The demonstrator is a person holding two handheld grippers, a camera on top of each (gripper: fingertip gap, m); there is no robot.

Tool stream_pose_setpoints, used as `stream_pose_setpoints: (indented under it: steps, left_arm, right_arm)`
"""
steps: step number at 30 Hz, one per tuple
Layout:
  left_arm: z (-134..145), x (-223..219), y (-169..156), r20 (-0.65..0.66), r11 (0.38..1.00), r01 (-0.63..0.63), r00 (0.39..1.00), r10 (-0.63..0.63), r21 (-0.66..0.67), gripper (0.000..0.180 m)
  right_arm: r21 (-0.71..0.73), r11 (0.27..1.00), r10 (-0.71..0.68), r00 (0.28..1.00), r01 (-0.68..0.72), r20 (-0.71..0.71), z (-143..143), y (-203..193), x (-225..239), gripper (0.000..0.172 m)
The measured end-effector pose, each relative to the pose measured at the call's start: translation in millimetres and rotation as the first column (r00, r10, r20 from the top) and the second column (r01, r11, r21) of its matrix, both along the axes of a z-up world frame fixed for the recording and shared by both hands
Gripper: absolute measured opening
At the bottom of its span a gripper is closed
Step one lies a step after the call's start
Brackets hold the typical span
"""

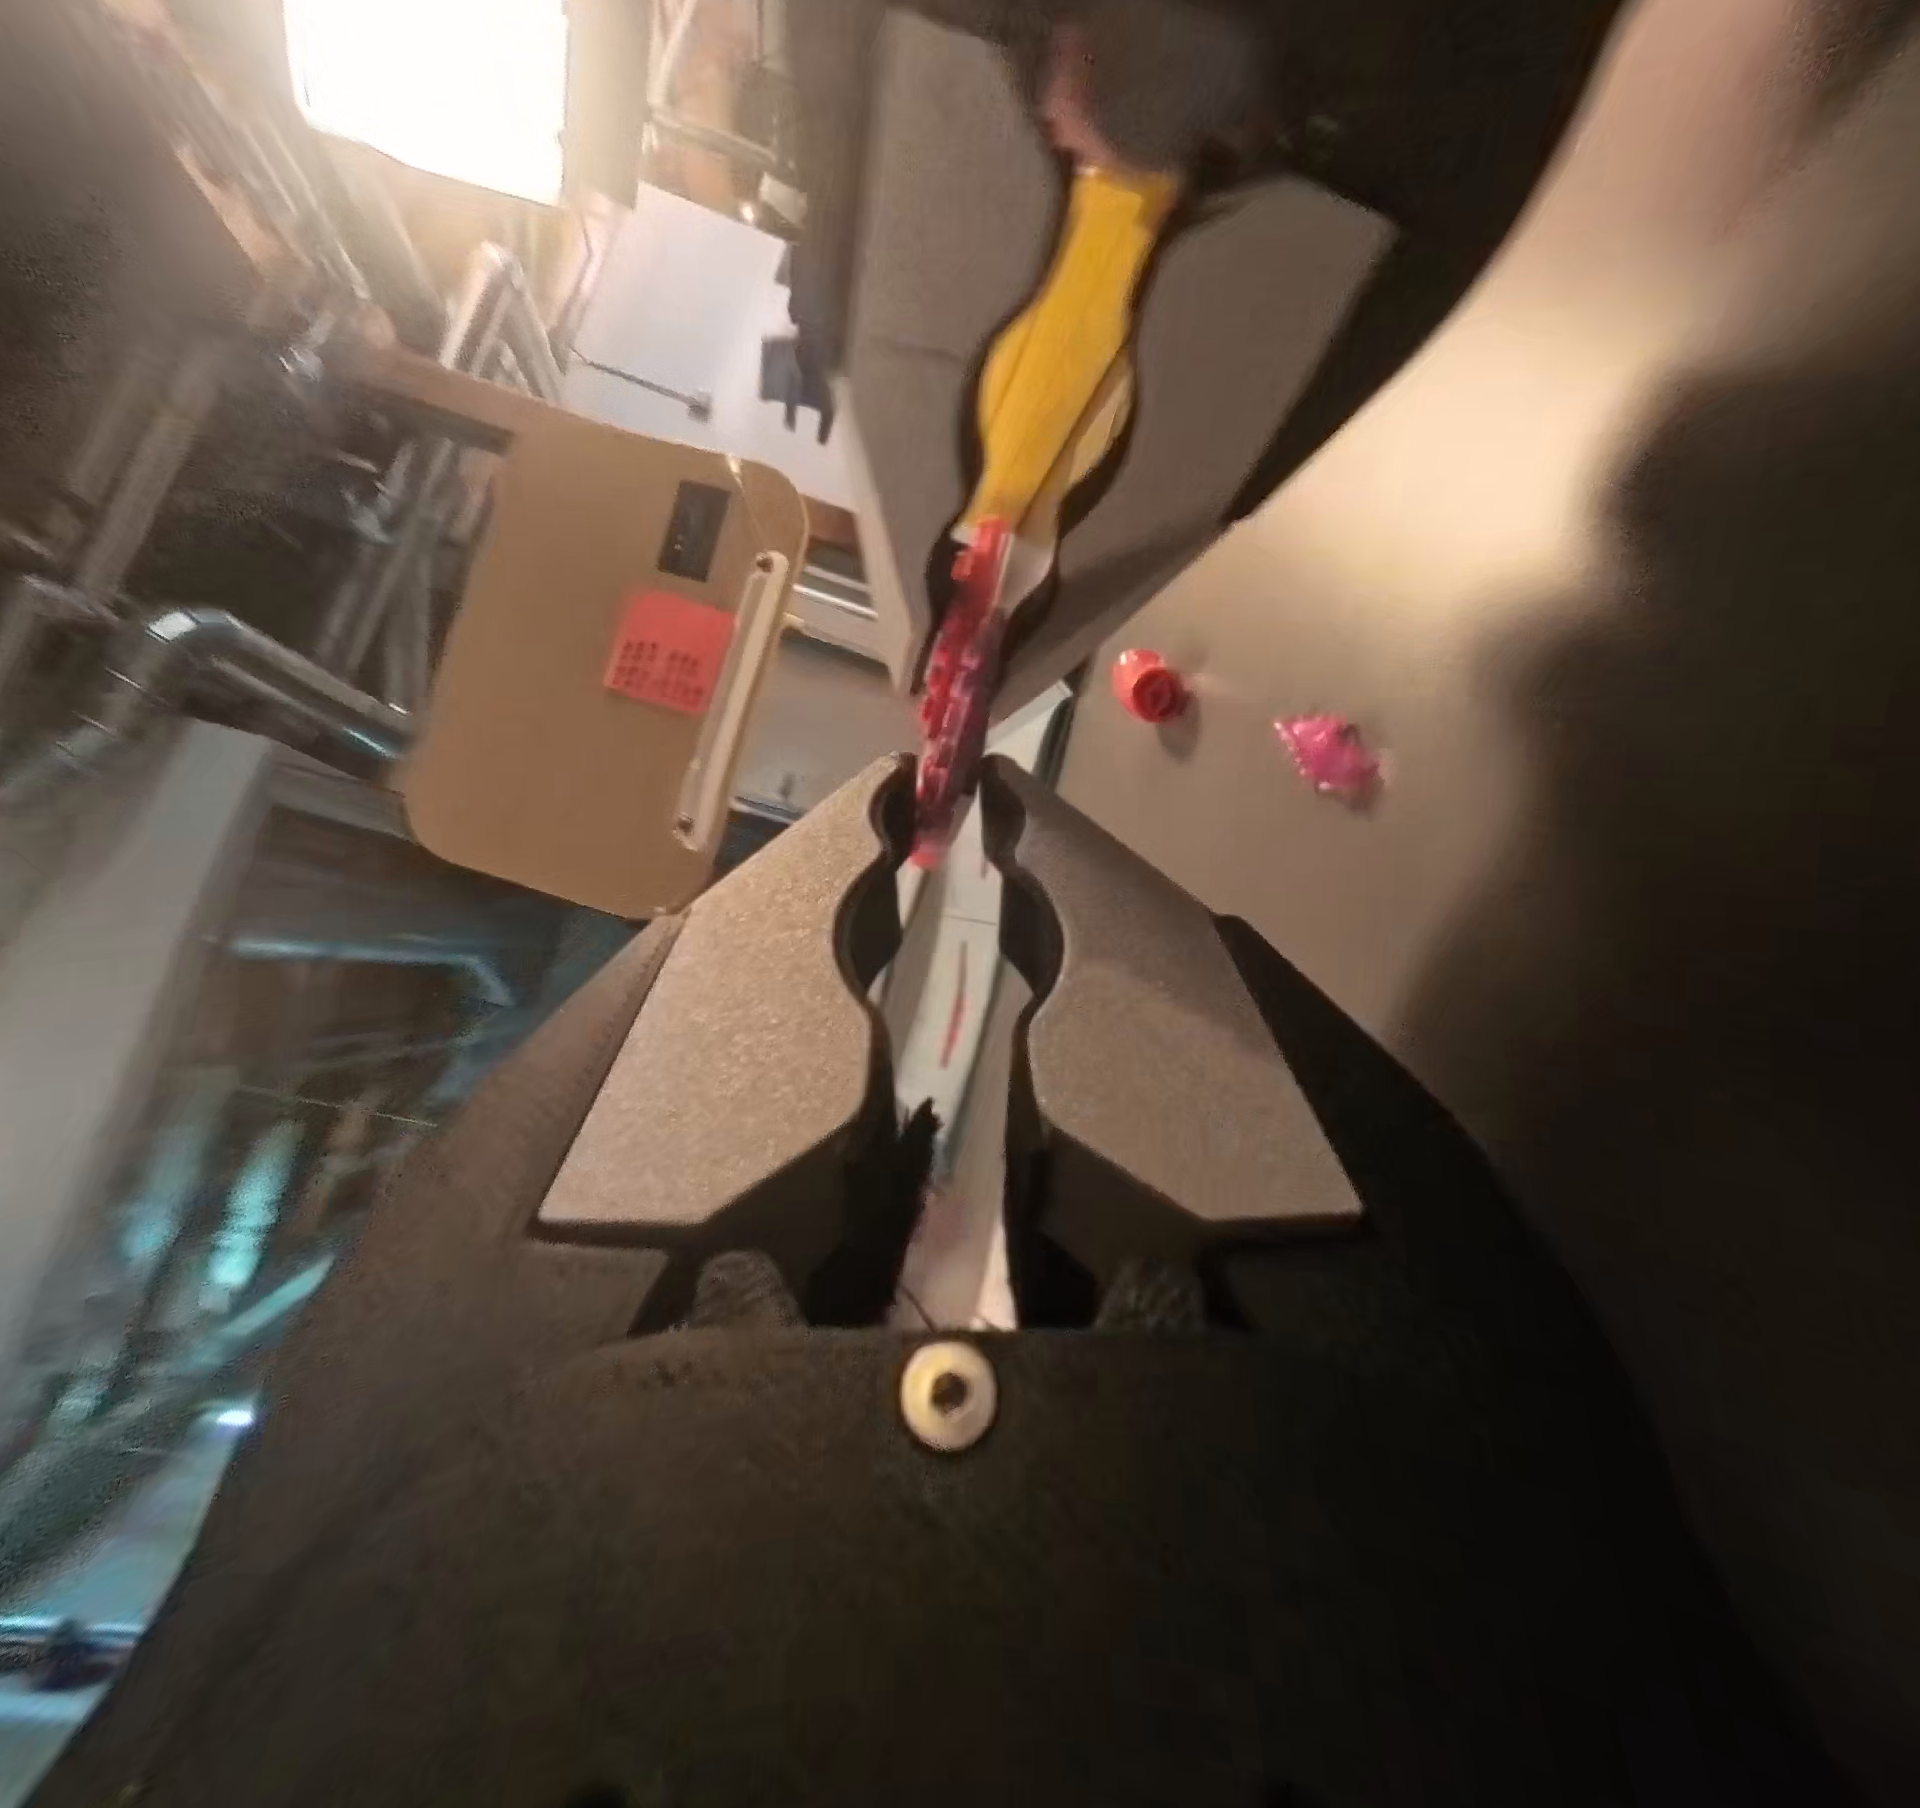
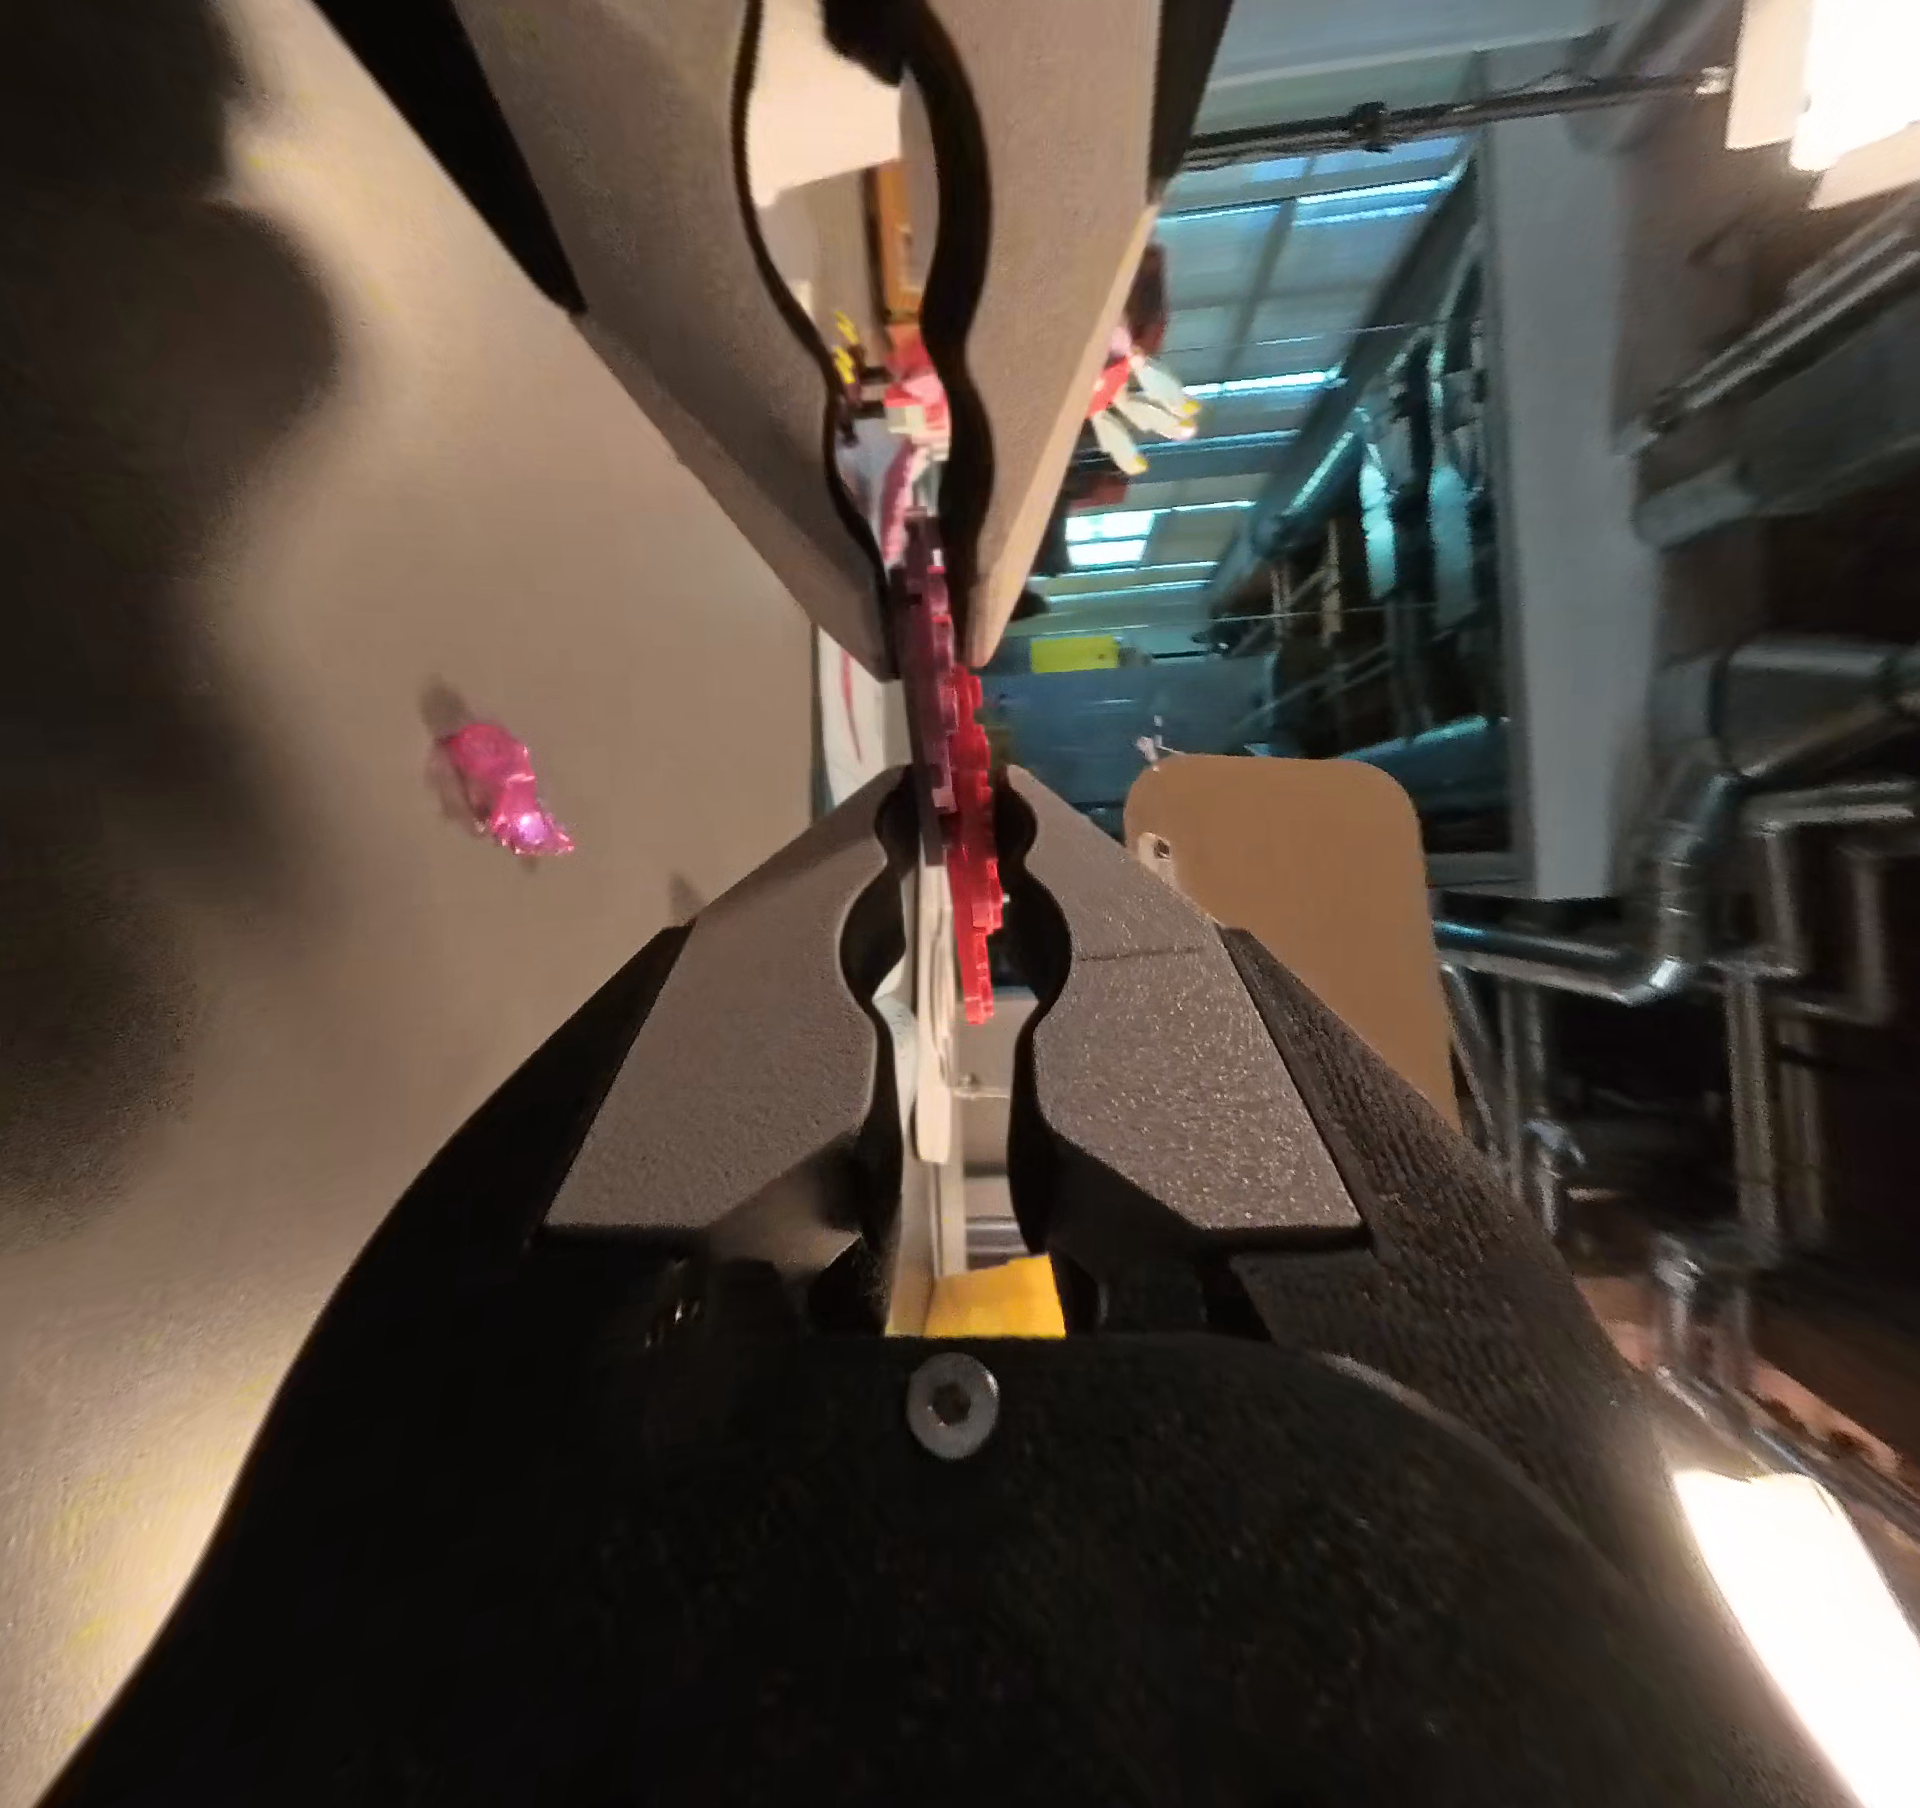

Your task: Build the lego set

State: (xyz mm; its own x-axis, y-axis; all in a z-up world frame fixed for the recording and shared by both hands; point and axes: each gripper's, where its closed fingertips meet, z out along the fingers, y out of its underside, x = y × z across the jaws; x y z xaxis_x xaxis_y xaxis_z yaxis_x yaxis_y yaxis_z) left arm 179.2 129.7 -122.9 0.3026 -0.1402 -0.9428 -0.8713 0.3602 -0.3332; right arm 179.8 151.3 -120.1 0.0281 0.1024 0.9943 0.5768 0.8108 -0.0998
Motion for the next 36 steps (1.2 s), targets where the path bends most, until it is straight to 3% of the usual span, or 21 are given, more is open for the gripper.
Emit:
stream_pose_setpoints:
  steps: [4, 6, 8, 9, 13, 18, 22, 26, 36]
  left_arm:
    - [6.1, -21.0, -12.8, 0.292, 0.970, 0.034, 0.956, 0.040, -0.242, 0.036]
    - [2.7, -40.4, -25.4, 0.437, 0.907, 0.097, 0.894, 0.101, -0.409, 0.037]
    - [-7.6, -61.4, -35.6, 0.486, 0.812, 0.129, 0.850, 0.205, -0.569, 0.040]
    - [-12.3, -70.6, -39.0, 0.477, 0.772, 0.124, 0.843, 0.249, -0.623, 0.045]
    - [-22.5, -89.1, -42.6, 0.382, 0.706, 0.072, 0.877, 0.292, -0.705, 0.043]
    - [-42.6, -84.1, -42.0, 0.338, 0.541, 0.131, 0.891, 0.303, -0.830, 0.036]
    - [-52.3, -78.9, -36.8, 0.318, 0.504, 0.143, 0.906, 0.281, -0.852, 0.029]
    - [-63.3, -79.8, -35.6, 0.248, 0.519, 0.086, 0.935, 0.253, -0.851, 0.020]
    - [-66.7, -73.7, -41.7, 0.338, 0.405, 0.201, 0.893, 0.299, -0.892, 0.030]
  right_arm:
    - [0.068, 0.996, -0.050, 0.997, 0.053, -0.050, -4.2, 7.2, 7.2, 0.010]
    - [0.070, 0.995, -0.064, 0.996, 0.069, -0.069, -2.3, 9.6, 8.7, 0.010]
    - [0.022, 0.998, -0.056, 0.995, 0.058, -0.082, -4.0, 10.2, 7.1, 0.010]
    - [0.016, 0.998, -0.059, 0.995, 0.061, -0.083, -4.5, 11.4, 6.9, 0.010]
    - [0.010, 0.998, -0.068, 0.994, 0.069, -0.083, -5.7, 13.3, 7.3, 0.010]
    - [0.000, 0.997, -0.071, 0.991, 0.072, -0.110, -2.4, 13.7, 10.1, 0.010]
    - [-0.007, 0.997, -0.077, 0.991, 0.077, -0.110, -2.9, 14.8, 10.8, 0.010]
    - [-0.011, 0.997, -0.075, 0.991, 0.075, -0.114, -2.5, 14.6, 11.0, 0.010]
    - [-0.012, 0.997, -0.075, 0.990, 0.074, -0.121, -1.3, 14.6, 11.2, 0.010]
